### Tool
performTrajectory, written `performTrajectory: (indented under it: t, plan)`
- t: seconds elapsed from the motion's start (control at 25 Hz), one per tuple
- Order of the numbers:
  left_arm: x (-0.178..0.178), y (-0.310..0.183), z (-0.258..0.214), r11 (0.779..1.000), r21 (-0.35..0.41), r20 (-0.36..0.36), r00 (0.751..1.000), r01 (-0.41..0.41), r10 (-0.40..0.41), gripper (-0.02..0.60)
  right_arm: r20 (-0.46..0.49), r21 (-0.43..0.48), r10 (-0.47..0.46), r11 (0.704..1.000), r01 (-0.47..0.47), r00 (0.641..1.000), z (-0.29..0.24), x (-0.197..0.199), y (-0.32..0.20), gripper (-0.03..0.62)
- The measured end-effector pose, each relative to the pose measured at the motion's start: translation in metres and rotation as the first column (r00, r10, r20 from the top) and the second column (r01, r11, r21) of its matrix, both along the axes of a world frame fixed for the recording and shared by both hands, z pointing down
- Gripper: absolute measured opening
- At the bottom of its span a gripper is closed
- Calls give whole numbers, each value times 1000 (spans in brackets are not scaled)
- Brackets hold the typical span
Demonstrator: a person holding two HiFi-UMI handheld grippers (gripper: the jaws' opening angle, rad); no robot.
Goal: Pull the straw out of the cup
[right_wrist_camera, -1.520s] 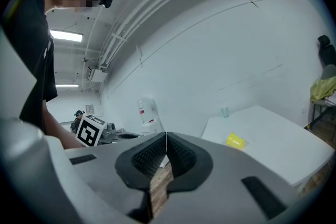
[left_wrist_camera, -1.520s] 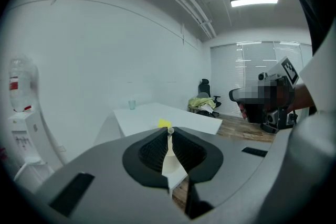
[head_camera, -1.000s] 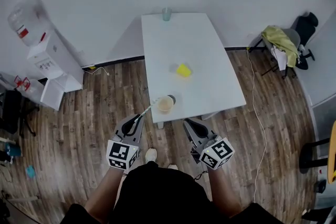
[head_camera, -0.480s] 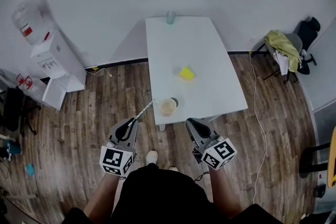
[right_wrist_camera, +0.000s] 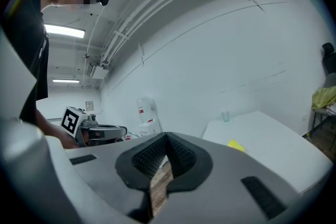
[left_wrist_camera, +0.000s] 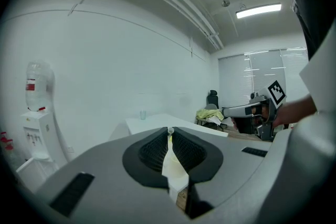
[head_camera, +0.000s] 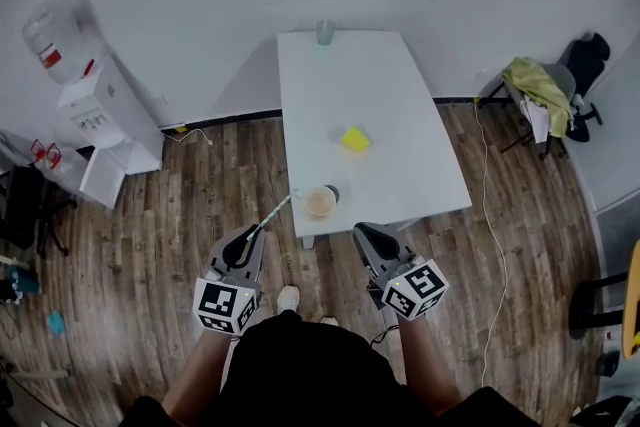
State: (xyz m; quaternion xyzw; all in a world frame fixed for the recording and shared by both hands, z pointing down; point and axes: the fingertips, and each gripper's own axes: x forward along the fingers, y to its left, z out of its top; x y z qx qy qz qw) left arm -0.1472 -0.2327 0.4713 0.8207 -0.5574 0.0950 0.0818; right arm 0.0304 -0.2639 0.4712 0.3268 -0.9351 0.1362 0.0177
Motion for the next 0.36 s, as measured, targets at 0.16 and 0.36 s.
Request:
performTrajectory:
  t: [0.16,0.36]
  plan:
    - [1,-1,0,1000,-2,-3,1000,-3,3,38,-7,-6,2,1000,-2,1000,1,1,2,21]
    - [1,-3,1,1000,-3,-4,1000,-11,11,37,-10,-9,5,1000,-5,1000,3,0,2,21]
